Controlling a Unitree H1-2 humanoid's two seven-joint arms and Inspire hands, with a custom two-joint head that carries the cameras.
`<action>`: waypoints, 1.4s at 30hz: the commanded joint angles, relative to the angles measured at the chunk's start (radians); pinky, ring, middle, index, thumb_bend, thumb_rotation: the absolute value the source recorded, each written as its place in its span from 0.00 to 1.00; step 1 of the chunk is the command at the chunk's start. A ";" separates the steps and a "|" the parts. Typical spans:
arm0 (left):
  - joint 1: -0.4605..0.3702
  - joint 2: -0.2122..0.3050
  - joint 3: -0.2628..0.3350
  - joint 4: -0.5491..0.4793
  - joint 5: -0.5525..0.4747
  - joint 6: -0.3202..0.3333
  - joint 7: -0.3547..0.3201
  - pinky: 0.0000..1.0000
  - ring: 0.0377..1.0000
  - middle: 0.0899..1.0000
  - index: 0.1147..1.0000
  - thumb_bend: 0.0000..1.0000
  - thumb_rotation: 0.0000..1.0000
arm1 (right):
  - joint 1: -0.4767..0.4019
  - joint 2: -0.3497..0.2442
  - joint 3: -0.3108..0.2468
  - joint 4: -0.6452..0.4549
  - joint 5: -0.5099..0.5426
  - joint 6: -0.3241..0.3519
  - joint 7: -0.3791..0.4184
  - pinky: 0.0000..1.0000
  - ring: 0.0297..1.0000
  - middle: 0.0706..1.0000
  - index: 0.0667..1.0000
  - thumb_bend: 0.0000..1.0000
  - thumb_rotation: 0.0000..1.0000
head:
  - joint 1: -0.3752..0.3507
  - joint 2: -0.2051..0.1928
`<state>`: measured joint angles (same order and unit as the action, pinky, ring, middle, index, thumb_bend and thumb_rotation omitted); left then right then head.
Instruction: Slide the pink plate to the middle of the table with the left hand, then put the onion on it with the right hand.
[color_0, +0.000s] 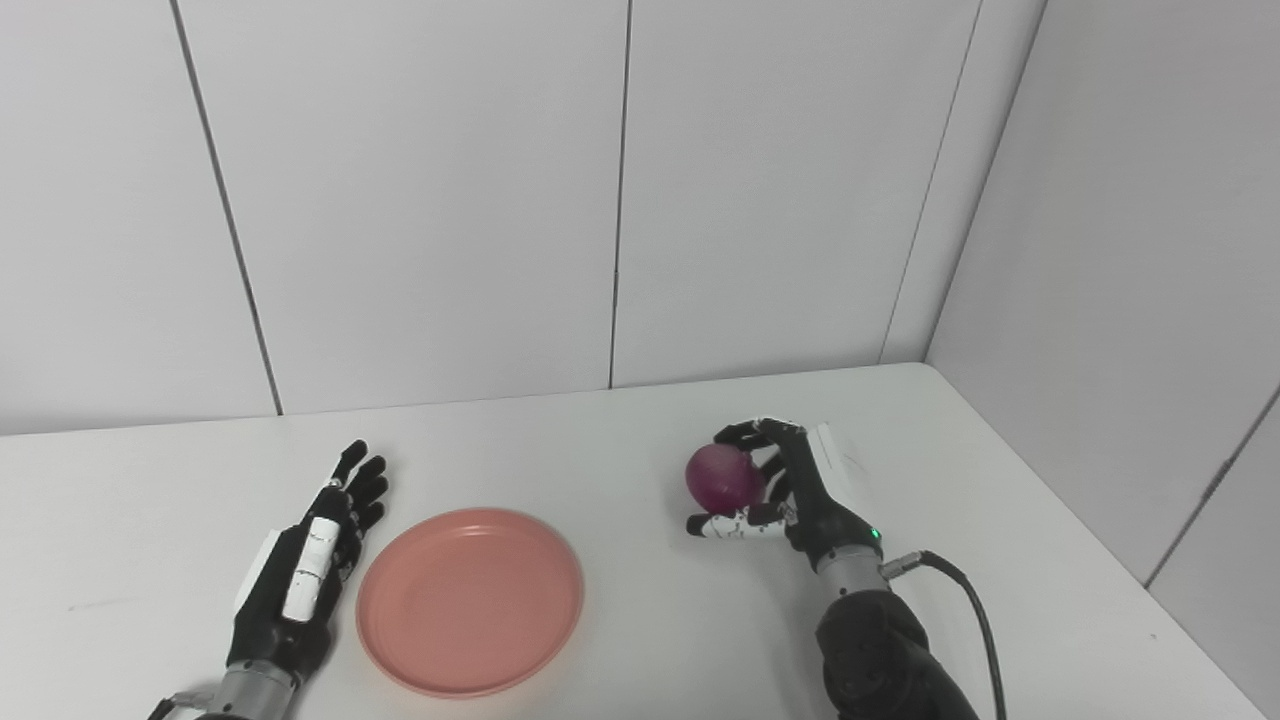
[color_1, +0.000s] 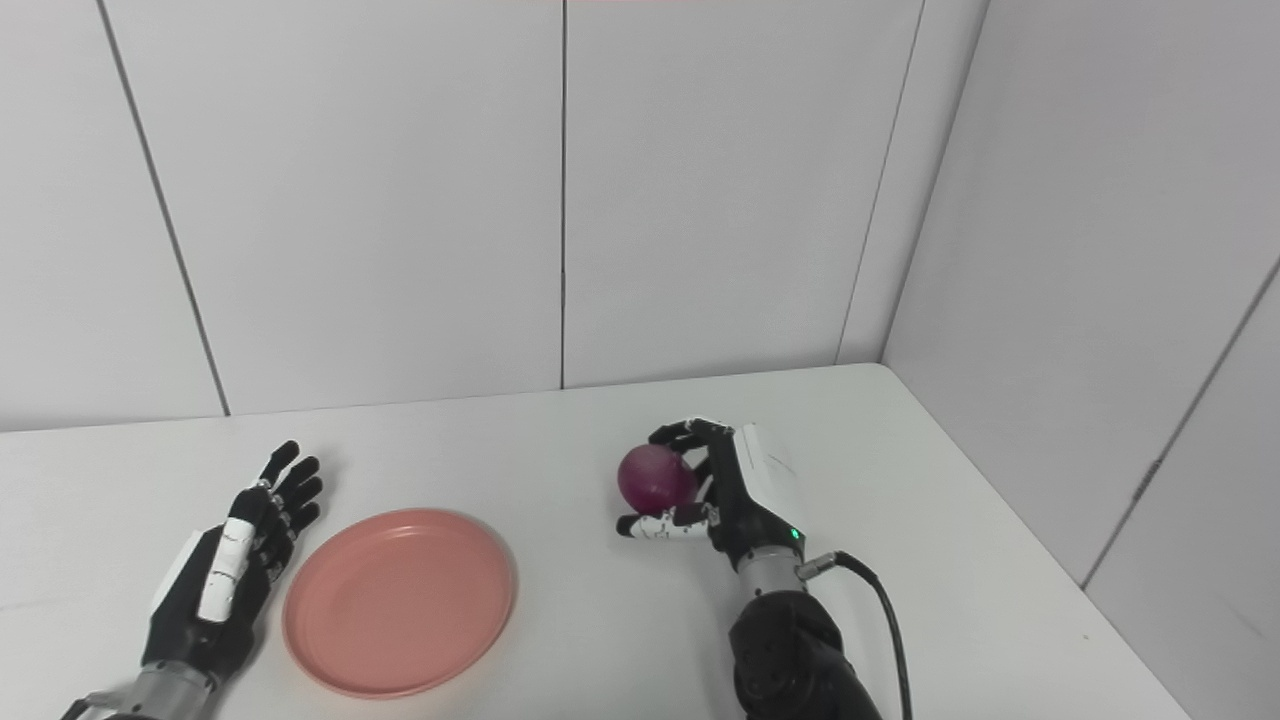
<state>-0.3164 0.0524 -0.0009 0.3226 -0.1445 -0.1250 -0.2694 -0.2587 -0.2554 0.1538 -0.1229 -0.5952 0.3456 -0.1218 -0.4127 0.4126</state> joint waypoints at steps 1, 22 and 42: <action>-0.018 -0.005 -0.006 -0.041 0.011 0.004 0.020 0.99 0.97 0.96 0.95 0.86 0.90 | -0.040 -0.005 0.006 -0.036 -0.011 -0.059 0.004 0.27 0.33 0.37 0.49 0.52 0.00 | 0.012 0.000; 0.005 -0.030 -0.056 -0.119 0.065 0.067 0.072 1.00 1.00 1.00 0.99 0.82 0.95 | -0.085 0.054 0.109 -0.023 -0.012 -0.105 0.088 0.31 0.38 0.38 0.50 0.52 0.00 | 0.149 0.008; -0.002 -0.049 -0.093 -0.134 0.130 0.089 0.113 1.00 1.00 1.00 1.00 0.84 1.00 | -0.177 0.114 0.204 0.123 -0.031 -0.161 0.137 0.30 0.37 0.38 0.49 0.52 0.00 | 0.270 0.018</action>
<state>-0.2789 0.0123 -0.0914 0.2074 -0.0272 -0.0216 -0.1691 -0.3761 -0.1442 0.3553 0.0046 -0.6145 0.2508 0.0249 -0.1442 0.4295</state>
